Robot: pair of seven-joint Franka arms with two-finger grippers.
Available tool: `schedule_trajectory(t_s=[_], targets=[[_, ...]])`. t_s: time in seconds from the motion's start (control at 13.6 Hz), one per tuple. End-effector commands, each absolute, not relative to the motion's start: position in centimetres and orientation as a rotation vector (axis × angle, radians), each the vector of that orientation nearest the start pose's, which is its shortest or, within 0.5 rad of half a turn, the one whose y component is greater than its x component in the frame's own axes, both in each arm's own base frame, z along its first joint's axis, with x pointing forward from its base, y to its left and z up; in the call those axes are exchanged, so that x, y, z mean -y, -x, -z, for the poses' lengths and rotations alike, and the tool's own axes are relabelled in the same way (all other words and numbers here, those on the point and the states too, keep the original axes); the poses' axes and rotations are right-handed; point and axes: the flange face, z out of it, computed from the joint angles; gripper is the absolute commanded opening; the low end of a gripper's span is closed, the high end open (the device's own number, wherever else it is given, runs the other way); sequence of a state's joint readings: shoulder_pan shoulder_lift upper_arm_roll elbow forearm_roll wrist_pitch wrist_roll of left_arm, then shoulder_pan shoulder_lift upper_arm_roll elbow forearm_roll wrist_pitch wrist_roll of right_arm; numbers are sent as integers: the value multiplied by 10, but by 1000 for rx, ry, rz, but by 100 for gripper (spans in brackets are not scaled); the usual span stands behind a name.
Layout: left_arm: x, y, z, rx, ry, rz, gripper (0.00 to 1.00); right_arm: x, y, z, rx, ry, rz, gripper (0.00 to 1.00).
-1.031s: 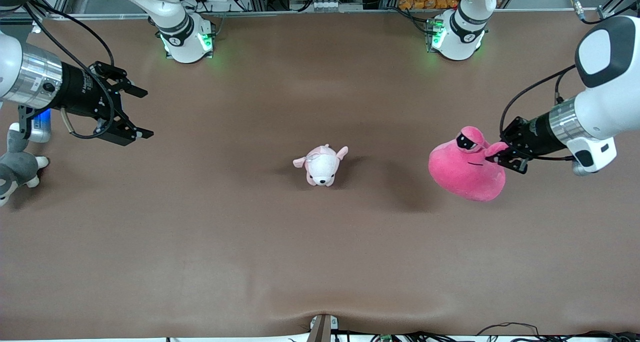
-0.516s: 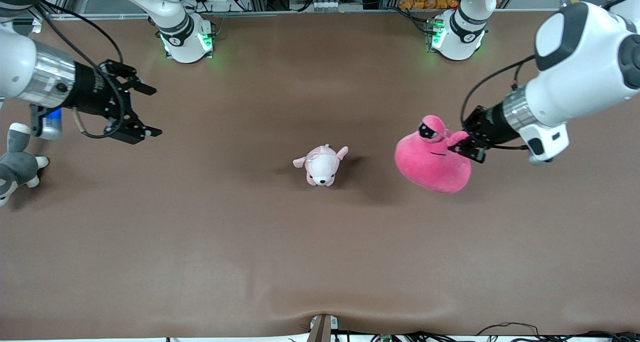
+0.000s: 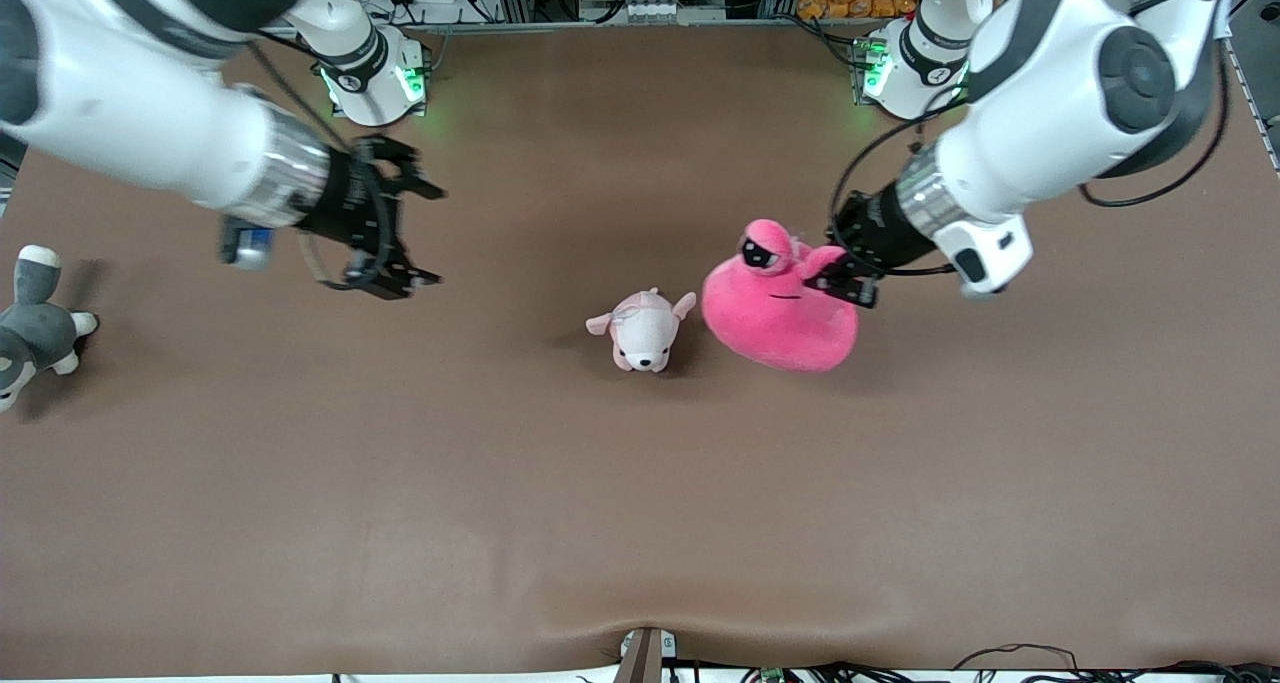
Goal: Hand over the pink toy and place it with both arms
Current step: 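Lift the pink plush and carry it toward the table middle, then grasp the pink plush with the right gripper beside the left gripper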
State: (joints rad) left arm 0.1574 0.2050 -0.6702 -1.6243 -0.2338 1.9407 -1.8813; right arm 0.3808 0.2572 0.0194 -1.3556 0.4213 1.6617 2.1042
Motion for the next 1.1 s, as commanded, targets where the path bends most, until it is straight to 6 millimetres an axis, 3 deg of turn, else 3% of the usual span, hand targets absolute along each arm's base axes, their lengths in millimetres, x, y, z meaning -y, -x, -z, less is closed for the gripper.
schedule_trajectory(t_s=[0.0, 0.22, 0.44, 0.74, 0.96, 1.03], targets=[[334, -553, -557, 2342, 2494, -537, 0, -324, -581, -581, -2356, 1629, -613, 100], [375, -546, -564, 2415, 2419, -613, 0, -376, -576, -560, -2409, 1495, -615, 100], [405, -533, -563, 2474, 2384, -645, 0, -385, -566, -558, -2451, 1488, -641, 100], [425, -527, -552, 2487, 2372, -610, 0, -424, -531, -562, -2462, 1568, -657, 100], [442, -522, -544, 2501, 2380, -582, 0, -432, -524, -562, -2450, 1593, -660, 81], [447, -519, -541, 2495, 2379, -576, 0, -436, -521, -562, -2439, 1615, -654, 52]])
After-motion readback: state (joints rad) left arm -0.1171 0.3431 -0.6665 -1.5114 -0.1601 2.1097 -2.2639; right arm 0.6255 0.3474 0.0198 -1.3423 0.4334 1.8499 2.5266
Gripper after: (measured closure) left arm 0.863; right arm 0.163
